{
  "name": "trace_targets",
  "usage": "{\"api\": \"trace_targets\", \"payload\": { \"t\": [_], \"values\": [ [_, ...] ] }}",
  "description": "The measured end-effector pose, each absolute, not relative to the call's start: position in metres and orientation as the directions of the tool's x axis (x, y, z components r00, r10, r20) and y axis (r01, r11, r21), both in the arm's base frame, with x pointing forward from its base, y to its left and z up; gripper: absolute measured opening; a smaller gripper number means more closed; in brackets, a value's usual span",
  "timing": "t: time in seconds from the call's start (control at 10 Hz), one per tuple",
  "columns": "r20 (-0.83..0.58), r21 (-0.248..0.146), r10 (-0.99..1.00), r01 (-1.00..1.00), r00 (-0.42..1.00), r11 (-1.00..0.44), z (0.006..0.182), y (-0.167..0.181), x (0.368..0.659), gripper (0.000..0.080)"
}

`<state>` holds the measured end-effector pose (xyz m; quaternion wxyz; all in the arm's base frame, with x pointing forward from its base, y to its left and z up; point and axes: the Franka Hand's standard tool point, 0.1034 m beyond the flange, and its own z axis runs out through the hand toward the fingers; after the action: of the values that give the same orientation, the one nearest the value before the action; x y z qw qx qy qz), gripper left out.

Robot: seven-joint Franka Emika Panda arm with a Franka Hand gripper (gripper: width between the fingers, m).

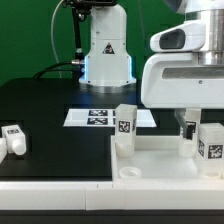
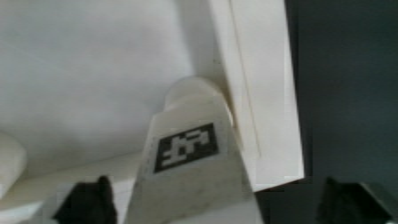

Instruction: Assemble square table

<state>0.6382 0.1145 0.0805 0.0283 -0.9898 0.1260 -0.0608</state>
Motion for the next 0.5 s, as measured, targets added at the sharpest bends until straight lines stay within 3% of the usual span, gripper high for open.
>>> {"api": "trace_targets", "payload": {
  "t": [0.1,0.2,0.3,0.5],
  "values": [
    [0.113,-0.071,-0.254,-0.247,0.961,-0.966,0.0805,0.1146,0.6382,0.0384],
    [0.105,-0.082,-0.340,-0.332,0.935,-0.940,0.0802,0.1142,0.6379,0.0384],
    [0.095,-0.091,-0.443,-0.436,0.891,-0.895,0.0799,0.1132,0.6379,0.0286],
    [0.071,-0.109,-0.697,-0.689,0.713,-0.716,0.0804,0.1125,0.6380,0.0286]
  ]
}}
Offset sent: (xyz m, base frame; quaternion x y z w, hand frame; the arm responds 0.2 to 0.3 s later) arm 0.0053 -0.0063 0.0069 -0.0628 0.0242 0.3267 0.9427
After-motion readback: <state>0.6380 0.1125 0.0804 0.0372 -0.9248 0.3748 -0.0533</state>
